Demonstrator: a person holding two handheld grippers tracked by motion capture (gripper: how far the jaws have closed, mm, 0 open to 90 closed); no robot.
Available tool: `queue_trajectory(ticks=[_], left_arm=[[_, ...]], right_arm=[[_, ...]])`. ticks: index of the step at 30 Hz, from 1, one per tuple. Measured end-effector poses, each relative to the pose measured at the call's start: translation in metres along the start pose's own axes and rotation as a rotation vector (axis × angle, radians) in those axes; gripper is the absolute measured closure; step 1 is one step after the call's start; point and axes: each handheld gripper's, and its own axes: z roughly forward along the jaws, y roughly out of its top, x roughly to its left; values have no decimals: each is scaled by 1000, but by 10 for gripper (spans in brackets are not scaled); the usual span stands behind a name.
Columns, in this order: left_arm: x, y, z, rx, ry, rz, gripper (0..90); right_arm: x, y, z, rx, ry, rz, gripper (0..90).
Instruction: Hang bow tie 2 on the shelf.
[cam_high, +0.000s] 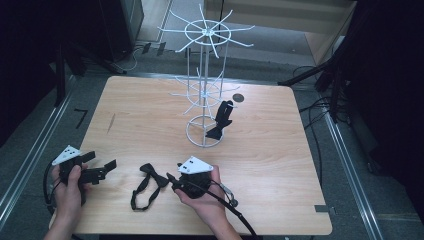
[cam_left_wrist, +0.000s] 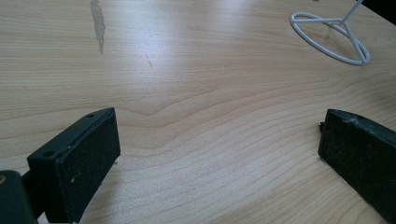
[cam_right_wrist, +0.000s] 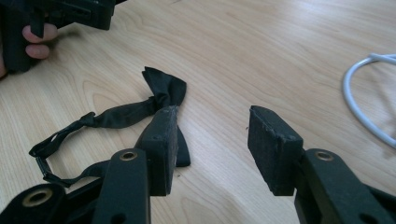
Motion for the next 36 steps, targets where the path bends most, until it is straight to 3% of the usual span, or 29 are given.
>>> queue_trajectory(ticks=[19, 24, 36], left_arm=[[0, 0, 0, 3, -2, 3, 0], [1, -1, -2, -16, -5, -19, 0], [0, -2, -3, -16, 2, -9, 0]], right_arm=[[16, 5, 31, 66, 40, 34, 537], [19, 6, 37, 100, 36, 17, 528], [24, -2, 53, 162, 29, -1, 521]])
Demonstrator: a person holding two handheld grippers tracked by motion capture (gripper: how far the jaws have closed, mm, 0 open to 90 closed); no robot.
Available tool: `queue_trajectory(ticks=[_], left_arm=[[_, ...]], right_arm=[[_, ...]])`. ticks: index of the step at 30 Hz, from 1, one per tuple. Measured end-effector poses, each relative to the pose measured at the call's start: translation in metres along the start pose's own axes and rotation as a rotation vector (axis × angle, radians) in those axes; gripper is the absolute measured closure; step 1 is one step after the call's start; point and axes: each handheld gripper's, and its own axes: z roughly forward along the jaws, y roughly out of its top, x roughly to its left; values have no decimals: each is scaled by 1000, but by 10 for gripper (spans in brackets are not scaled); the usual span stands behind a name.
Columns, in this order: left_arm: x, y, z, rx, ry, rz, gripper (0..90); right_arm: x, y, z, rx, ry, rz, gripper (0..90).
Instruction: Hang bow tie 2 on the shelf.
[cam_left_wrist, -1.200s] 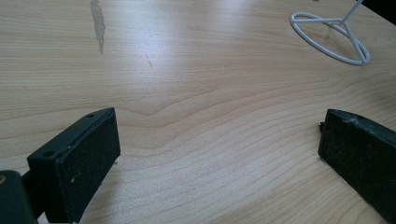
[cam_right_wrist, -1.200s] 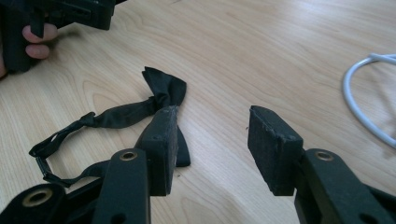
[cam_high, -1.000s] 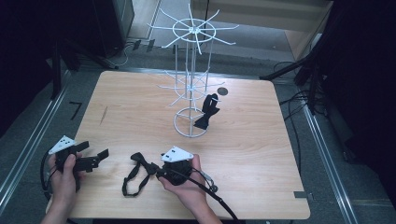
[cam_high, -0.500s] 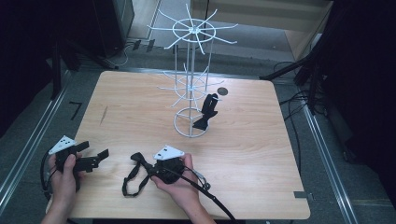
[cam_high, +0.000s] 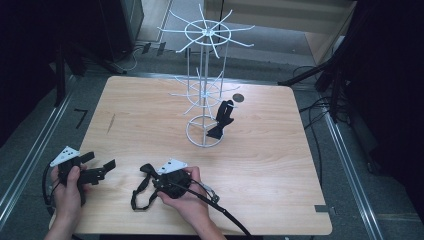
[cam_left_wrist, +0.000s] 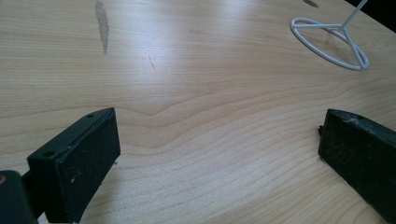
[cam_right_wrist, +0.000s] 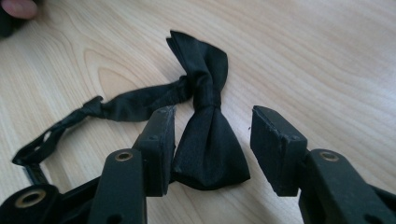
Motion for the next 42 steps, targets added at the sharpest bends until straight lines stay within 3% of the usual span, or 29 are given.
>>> queue_trajectory(ticks=[7, 12, 14, 19, 27, 30, 42], left_arm=[[0, 0, 0, 1, -1, -2, 0], [0, 0, 0, 4, -1, -3, 0], [0, 0, 0, 0, 0, 0, 0], [-1, 0, 0, 4, 3, -1, 0], [-1, 0, 0, 7, -1, -1, 0], [-1, 0, 0, 6, -2, 0, 0], [-1, 0, 1, 7, -2, 0, 0]], right_arm=[[1, -2, 6, 37, -6, -13, 623], [0, -2, 6, 38, -22, -19, 705], [1, -3, 6, 25, -43, -57, 774], [0, -6, 6, 12, -35, -60, 813], [-5, -7, -4, -54, -48, -59, 827], [-10, -3, -17, -109, -69, -61, 828], [-25, 6, -56, -205, -91, -24, 828]])
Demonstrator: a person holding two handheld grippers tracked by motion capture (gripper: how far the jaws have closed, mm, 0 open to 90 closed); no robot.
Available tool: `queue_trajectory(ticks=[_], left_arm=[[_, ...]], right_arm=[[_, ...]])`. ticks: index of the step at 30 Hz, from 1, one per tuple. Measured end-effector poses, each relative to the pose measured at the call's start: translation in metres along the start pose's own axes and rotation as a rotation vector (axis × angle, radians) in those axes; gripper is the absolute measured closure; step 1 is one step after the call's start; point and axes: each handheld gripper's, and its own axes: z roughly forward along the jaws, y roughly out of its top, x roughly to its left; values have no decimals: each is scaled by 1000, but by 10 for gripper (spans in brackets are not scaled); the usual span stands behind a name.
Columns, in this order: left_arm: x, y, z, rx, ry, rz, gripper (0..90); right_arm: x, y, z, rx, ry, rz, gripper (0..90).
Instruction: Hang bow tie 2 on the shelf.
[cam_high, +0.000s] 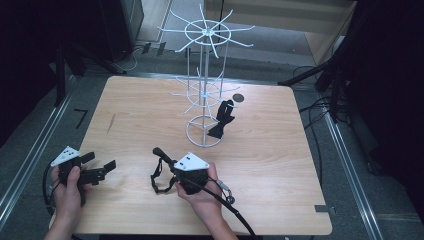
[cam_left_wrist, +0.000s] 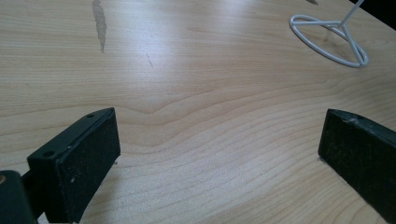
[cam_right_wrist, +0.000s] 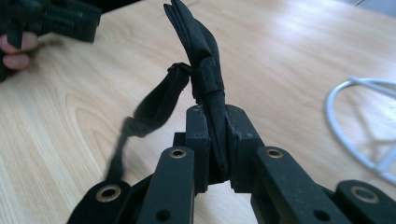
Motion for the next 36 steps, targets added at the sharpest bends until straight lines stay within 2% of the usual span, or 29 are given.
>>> queue_trajectory(ticks=[4, 12, 21, 36], left_arm=[[0, 0, 0, 0, 0, 0, 0], [0, 0, 0, 0, 0, 0, 0], [0, 0, 0, 0, 2, 2, 0], [0, 0, 0, 0, 3, 3, 0]], right_arm=[[-11, 4, -14, -27, -24, 18, 828], [-25, 7, -29, -63, -61, 33, 828], [-33, 11, -43, -89, -91, 27, 827], [-47, 16, -60, -128, -124, 58, 827]])
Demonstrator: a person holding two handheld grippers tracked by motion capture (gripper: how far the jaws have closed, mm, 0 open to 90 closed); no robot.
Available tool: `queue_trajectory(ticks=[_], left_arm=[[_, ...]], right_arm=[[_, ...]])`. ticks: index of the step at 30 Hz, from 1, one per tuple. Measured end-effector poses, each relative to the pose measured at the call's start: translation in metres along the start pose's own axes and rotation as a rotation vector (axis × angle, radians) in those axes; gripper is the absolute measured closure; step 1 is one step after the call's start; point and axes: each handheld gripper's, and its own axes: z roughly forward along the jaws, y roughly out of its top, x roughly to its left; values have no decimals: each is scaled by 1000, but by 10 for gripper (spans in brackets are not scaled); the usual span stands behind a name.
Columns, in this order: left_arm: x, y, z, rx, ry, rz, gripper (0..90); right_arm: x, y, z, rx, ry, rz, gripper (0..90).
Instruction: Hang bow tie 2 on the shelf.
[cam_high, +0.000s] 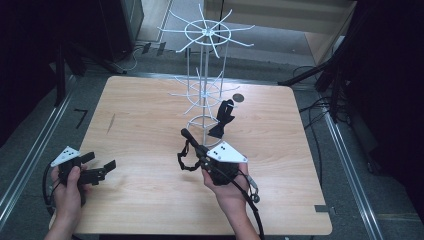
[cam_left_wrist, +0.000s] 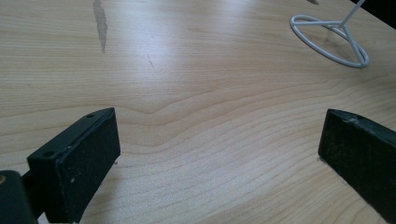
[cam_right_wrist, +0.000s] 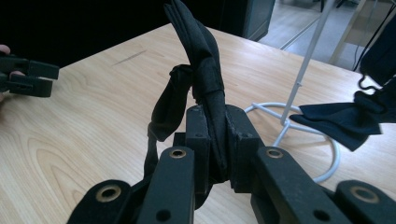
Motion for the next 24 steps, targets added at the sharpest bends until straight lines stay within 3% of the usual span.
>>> queue_trajectory(ticks=[24], left_arm=[[0, 0, 0, 2, -1, 4, 0]], right_arm=[[-17, 14, -20, -58, -39, 24, 827]])
